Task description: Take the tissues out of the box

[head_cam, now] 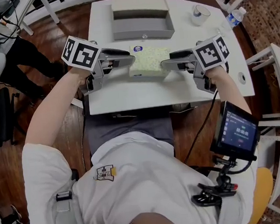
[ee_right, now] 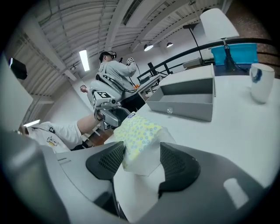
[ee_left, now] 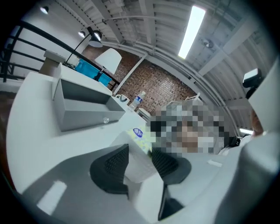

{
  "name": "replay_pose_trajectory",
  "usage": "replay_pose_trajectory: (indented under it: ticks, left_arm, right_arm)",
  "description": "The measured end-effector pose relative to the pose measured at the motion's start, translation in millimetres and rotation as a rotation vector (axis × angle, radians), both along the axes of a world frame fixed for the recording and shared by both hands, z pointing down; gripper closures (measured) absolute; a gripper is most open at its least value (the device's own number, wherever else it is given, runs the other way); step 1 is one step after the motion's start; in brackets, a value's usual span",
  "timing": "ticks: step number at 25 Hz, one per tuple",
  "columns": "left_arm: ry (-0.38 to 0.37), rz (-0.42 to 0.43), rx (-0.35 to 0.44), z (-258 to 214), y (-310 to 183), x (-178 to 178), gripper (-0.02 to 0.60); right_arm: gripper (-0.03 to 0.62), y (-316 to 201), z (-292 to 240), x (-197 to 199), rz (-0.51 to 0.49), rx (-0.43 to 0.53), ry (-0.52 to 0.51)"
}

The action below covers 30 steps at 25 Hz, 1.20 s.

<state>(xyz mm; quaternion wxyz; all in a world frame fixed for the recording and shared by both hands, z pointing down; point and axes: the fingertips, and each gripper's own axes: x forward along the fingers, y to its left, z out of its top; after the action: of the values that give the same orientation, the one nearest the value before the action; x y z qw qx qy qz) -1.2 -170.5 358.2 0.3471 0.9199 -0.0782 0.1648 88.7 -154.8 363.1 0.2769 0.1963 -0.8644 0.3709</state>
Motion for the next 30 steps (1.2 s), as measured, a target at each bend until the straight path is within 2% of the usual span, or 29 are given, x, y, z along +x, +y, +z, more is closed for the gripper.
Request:
replay_pose_trajectory:
  ticks: [3, 5, 8, 12, 15, 18, 21, 26, 30]
  left_arm:
    - [0.059, -0.004, -0.009, 1, 2, -4, 0.417]
    - [0.096, -0.013, 0.017, 0, 4, -12, 0.416]
    - [0.127, -0.062, 0.150, -10, 6, -32, 0.416]
    - [0.129, -0.126, 0.366, -16, 28, -55, 0.416]
    - [0.082, -0.133, 0.532, -10, 53, -57, 0.416]
    - [0.022, -0.096, 0.638, 2, 77, -50, 0.417]
    - [0.026, -0.091, 0.658, 3, 87, -44, 0.430]
    - [0.017, -0.099, 0.586, 6, 83, -41, 0.578]
    - [0.004, -0.088, 0.574, 8, 84, -40, 0.581]
  right_arm:
    - [0.300, -4, -4, 1, 0.032, 0.036, -0.073]
    - [0.296, -9, -6, 9, 0.098, 0.078, -0.125]
    - [0.312, -8, -17, 29, 0.226, 0.186, -0.219]
    - [0.387, 10, -44, 45, 0.347, 0.468, -0.298]
    - [0.419, 31, -40, 42, 0.379, 0.617, -0.243]
    - [0.432, 47, -31, 28, 0.325, 0.770, -0.089]
    - [0.465, 59, -17, 19, 0.287, 0.864, 0.017]
    - [0.567, 61, -1, 23, 0.326, 0.840, -0.004]
    - [0.594, 62, 2, 23, 0.339, 0.845, 0.000]
